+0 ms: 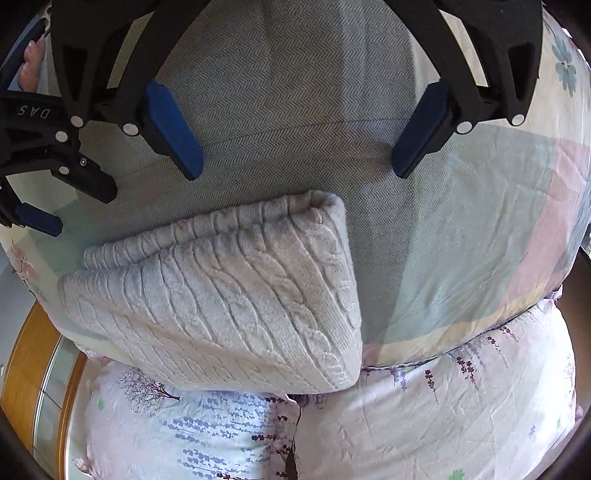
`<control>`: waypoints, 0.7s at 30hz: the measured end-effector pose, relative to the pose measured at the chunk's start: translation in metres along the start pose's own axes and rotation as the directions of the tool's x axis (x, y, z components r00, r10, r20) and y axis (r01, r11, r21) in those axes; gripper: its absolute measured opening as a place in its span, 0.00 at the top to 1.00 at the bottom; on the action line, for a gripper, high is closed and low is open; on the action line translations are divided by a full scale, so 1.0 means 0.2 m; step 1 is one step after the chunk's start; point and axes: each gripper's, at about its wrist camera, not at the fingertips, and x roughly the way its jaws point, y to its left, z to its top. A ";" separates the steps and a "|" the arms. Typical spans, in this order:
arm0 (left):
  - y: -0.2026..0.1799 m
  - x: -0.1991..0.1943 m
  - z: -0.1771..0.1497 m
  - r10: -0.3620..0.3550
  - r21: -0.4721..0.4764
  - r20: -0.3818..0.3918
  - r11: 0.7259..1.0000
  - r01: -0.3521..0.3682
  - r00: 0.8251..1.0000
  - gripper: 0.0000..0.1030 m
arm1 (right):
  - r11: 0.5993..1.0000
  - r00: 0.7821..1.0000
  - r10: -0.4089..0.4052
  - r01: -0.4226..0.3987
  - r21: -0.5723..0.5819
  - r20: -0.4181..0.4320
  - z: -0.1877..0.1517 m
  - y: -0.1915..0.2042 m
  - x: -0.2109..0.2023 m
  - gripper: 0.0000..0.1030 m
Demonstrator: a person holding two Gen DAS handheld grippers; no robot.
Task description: Fold small clothes
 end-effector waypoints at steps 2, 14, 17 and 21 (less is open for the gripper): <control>0.00 0.00 0.00 0.000 0.000 0.000 1.000 0.000 1.000 0.02 | 1.000 1.000 -0.001 0.001 0.001 0.001 0.00 0.00 0.00 0.01; 0.00 0.00 0.00 -0.001 0.000 0.000 1.000 0.001 1.000 0.02 | 1.000 1.000 -0.001 0.001 0.001 0.003 0.01 0.00 0.00 0.01; 0.00 0.00 0.00 0.000 0.000 0.000 1.000 0.000 1.000 0.02 | 1.000 1.000 -0.001 0.001 0.001 0.003 0.00 0.00 0.00 0.01; 0.00 0.00 0.00 0.000 -0.001 0.000 1.000 0.000 1.000 0.02 | 1.000 1.000 -0.001 0.001 0.001 0.003 0.01 0.00 0.00 0.01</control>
